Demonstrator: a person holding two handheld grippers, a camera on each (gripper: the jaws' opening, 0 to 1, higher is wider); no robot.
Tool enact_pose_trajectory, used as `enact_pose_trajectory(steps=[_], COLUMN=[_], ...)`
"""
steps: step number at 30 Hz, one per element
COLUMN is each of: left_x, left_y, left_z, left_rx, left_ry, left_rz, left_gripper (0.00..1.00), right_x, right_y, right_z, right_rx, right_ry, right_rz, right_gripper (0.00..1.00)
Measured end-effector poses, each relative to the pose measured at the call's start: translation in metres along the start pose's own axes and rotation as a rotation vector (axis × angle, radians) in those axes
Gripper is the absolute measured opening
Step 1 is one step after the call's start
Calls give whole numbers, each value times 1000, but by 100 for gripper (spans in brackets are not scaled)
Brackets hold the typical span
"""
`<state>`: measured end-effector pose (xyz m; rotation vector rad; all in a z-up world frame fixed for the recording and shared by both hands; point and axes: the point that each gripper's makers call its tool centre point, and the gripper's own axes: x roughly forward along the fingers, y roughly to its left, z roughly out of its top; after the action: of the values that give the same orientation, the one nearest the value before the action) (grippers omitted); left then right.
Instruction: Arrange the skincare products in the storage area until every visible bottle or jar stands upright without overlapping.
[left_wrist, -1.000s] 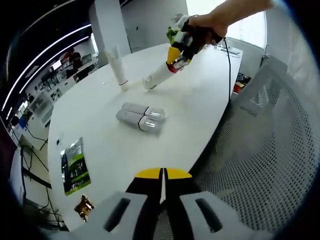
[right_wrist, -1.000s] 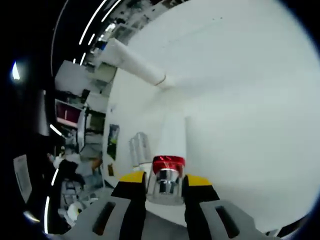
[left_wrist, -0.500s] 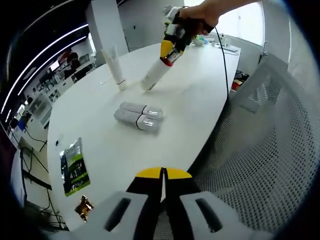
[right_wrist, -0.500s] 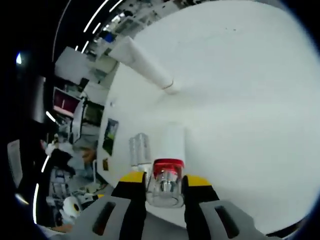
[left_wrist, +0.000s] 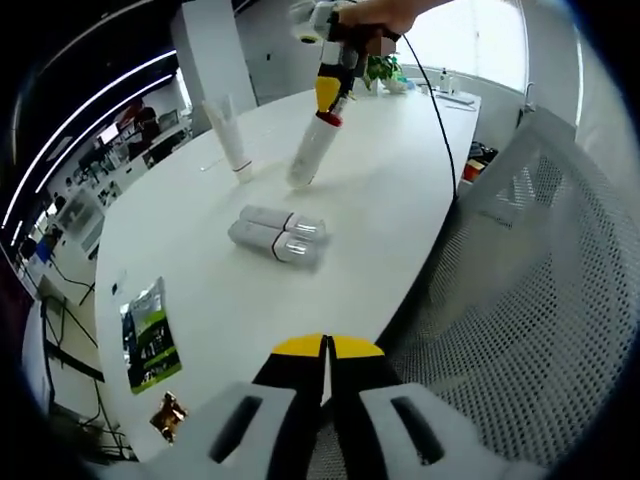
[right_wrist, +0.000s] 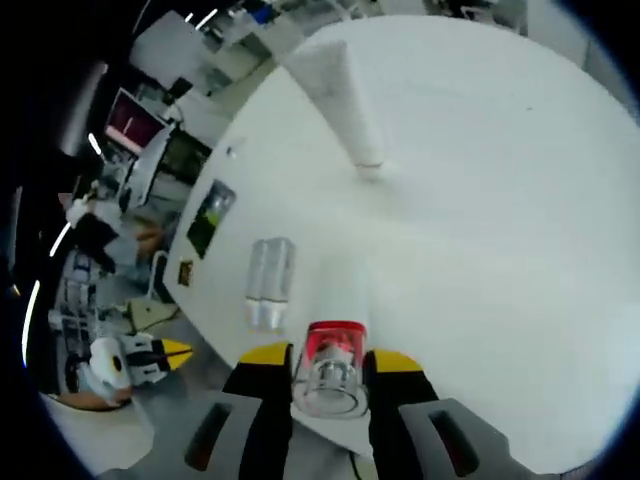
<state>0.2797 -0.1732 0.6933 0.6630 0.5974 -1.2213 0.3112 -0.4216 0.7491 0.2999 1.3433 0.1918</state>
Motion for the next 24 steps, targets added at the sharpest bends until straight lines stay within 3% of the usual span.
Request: enact_pose_trajectory(steps=[6,13,24], left_x=[-1,-1,-1], left_y=[1,2,5], left_z=[1,1,1], left_rx=[0,-1,-2], left_ry=[-6,-5,-7], left_rz=[4,10,22], left_gripper=[0,0,0], right_x=[-1,7,10], right_y=[6,17,23], right_z=[7,22,22], right_rx=[-154,-168,-261], right_ry=[136,209,331], right_rz=[-52,-36,-67], right_gripper=[23,24,23])
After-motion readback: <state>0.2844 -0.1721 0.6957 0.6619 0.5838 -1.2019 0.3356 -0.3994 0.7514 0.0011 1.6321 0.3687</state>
